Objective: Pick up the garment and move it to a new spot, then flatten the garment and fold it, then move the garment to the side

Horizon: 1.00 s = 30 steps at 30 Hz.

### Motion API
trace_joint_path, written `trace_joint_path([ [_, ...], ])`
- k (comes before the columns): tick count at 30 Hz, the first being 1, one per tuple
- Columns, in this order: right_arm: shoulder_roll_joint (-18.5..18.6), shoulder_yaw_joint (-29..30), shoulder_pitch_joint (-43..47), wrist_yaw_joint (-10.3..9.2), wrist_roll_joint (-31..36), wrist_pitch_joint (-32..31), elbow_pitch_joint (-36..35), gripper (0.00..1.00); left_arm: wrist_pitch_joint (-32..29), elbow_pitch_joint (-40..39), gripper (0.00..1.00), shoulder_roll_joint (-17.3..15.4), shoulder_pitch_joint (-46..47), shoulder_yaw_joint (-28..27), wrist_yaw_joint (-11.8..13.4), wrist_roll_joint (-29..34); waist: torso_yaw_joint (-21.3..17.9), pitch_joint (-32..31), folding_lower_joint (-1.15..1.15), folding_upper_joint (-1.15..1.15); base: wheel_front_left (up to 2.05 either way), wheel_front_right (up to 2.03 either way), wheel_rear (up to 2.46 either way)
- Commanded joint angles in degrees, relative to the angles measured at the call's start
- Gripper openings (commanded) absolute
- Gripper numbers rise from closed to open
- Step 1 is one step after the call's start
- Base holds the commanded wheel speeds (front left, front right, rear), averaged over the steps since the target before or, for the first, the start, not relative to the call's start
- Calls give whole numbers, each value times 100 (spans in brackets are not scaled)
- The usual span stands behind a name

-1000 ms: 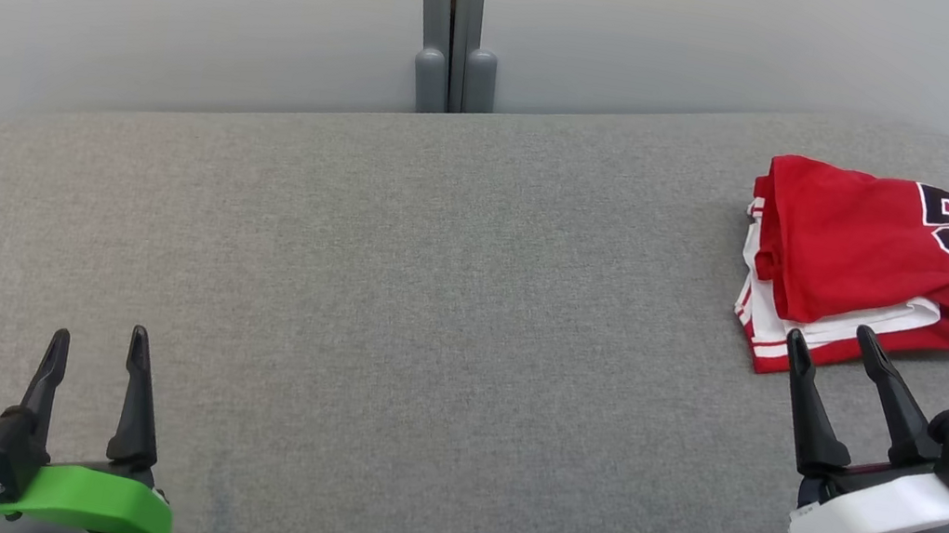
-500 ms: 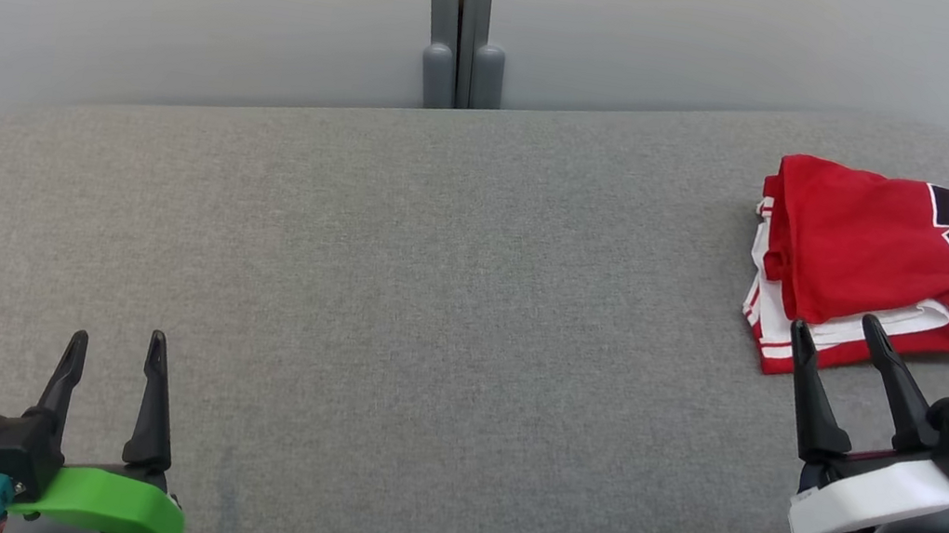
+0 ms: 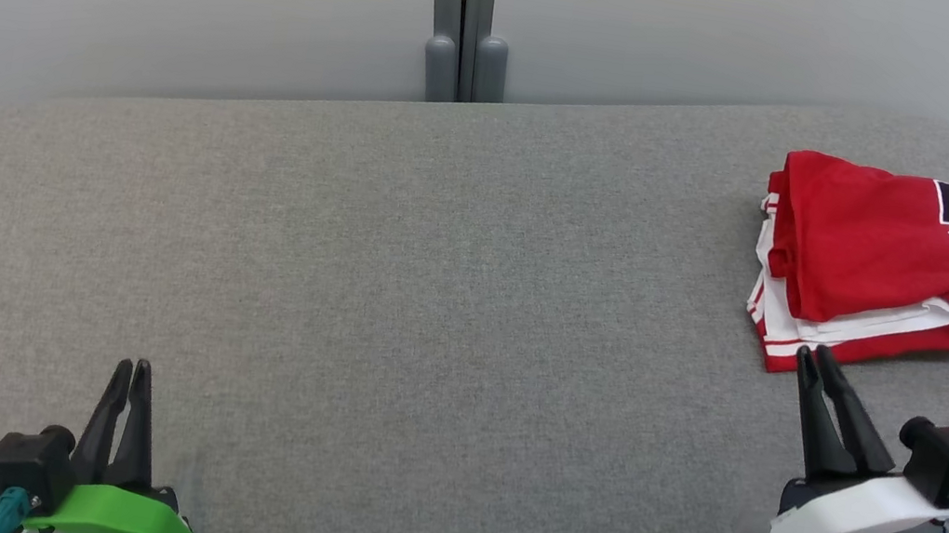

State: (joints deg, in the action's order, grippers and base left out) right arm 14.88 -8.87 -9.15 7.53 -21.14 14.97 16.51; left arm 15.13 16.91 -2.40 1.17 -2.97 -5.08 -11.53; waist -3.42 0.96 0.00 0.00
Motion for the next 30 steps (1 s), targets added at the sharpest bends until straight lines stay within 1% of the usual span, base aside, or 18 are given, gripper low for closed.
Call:
trace_joint_path([
  [1, -26, -6, 50, 0, -16, -4, 38, 0, -8, 48, 0, 5, -12, -3, 2, -16, 1, 0, 0, 0, 0, 0, 0],
  [17, -265, 320, 93, -1, -1491, -449, -30, 0, -463, -18, 0, -8, 115, -86, -50, -1689, 44, -10, 0, 0, 0, 0, 0],
  [30, -432, 545, 128, -2, -2511, -759, -76, 0, -764, -79, 0, -19, 197, -132, -88, -2847, 79, -18, 0, 0, 0, 0, 0],
])
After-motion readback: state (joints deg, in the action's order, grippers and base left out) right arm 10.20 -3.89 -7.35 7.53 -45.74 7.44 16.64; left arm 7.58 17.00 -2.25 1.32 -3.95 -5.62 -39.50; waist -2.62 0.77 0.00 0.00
